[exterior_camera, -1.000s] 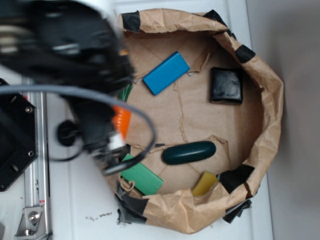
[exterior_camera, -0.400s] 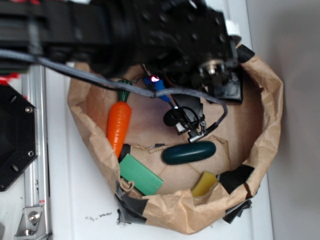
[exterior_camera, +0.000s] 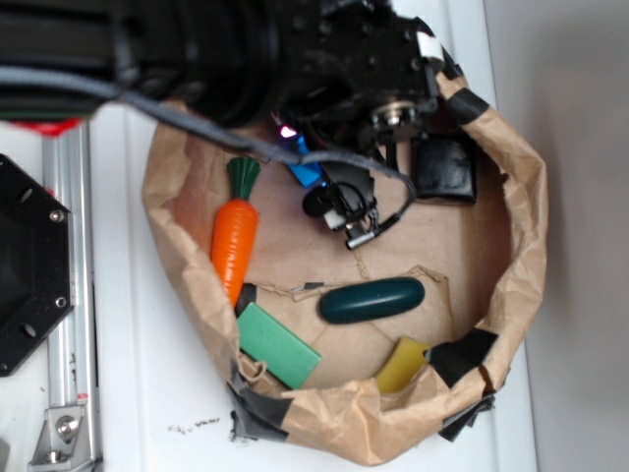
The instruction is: Grab the blue block.
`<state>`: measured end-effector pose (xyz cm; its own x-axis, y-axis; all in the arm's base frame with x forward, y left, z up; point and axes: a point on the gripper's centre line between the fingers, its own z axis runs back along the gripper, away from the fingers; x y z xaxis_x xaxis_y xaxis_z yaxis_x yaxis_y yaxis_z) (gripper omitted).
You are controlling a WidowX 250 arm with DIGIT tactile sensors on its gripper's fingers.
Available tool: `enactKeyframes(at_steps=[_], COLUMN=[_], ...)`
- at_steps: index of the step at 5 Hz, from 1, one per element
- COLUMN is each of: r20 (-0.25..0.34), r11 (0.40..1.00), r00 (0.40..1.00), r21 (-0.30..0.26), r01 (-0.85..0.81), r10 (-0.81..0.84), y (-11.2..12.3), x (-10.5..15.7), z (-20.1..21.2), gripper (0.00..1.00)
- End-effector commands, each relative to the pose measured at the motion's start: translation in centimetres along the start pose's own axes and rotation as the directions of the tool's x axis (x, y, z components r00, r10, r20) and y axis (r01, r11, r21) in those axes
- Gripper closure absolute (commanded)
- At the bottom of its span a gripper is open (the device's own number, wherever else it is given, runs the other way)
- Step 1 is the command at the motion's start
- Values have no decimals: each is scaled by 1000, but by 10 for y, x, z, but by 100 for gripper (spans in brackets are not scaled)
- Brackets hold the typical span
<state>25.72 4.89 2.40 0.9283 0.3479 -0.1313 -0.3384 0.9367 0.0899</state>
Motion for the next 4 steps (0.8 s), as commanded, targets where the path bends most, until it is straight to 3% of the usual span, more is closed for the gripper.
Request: enactKeyframes(at_steps=[1, 2, 3, 4], r20=[34, 17, -53, -66], r11=[1000, 999, 997, 998], r00=[999, 999, 996, 997], r21=[19, -5, -26, -33], r01=[-18, -48, -75, -45], r10=[18, 48, 74, 43], y=[21, 24, 21, 14], x=[13, 24, 43, 42], z=[0, -2, -15, -29], gripper=[0, 0, 0, 100])
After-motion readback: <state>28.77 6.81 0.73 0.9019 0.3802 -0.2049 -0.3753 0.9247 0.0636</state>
